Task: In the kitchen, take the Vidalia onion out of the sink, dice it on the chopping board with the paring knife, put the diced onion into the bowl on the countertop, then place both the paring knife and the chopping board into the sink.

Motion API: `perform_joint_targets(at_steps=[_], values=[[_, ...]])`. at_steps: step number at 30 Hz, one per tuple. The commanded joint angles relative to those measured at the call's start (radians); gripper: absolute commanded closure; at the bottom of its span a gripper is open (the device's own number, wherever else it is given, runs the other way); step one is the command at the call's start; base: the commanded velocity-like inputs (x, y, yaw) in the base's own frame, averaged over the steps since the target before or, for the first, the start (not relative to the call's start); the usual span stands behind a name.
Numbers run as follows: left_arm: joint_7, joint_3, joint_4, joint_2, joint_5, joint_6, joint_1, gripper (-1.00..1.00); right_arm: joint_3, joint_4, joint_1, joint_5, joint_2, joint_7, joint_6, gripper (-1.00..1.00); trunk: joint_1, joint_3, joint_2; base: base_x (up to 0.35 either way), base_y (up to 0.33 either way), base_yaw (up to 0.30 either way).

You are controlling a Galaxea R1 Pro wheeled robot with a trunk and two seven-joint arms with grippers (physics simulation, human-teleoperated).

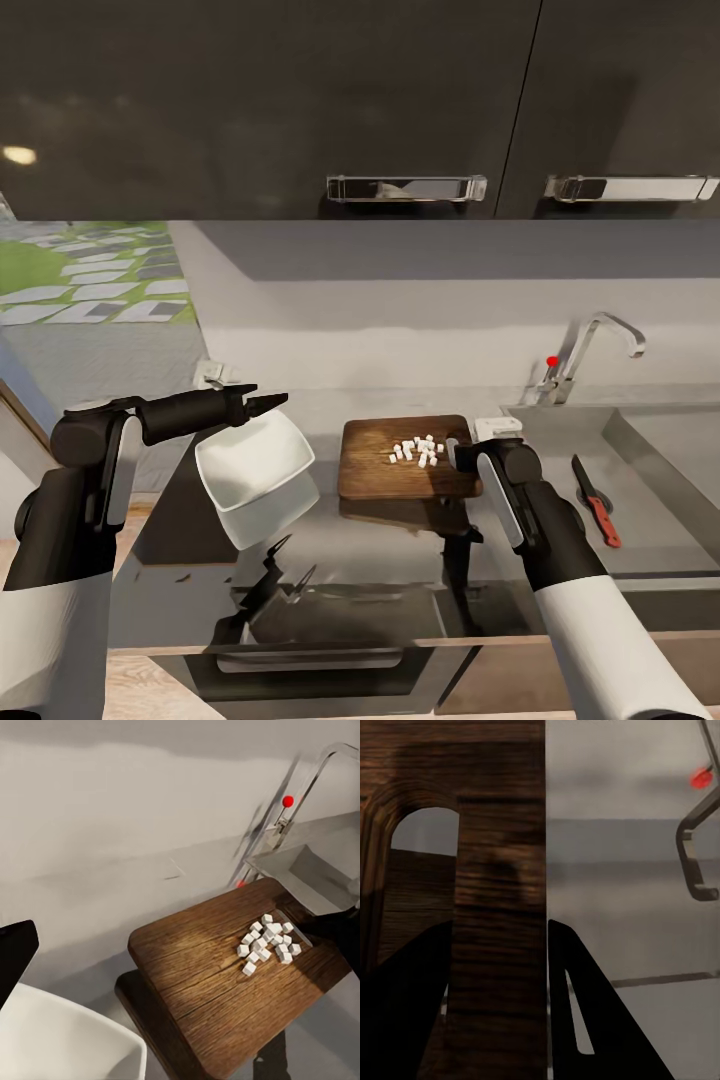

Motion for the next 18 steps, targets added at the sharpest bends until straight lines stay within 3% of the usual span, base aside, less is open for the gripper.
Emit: perform_joint_targets(at_steps=[1, 18], values=[[-0.002, 0.001, 0.000, 0.000, 0.002, 0.008, -0.001, -1.00, 0.001, -0.001, -0.001, -0.011, 0.000, -0.010, 0.003, 1.00, 0.000, -0.001, -0.001, 0.000, 0.000, 0.000], [-0.002, 0.001, 0.000, -0.001, 0.002, 0.008, -0.001, -1.00, 0.003, -0.031, -0.001, -0.011, 0.000, -0.013, 0.003, 1.00, 0.000, 0.014, -0.001, 0.000, 0.000, 0.070]])
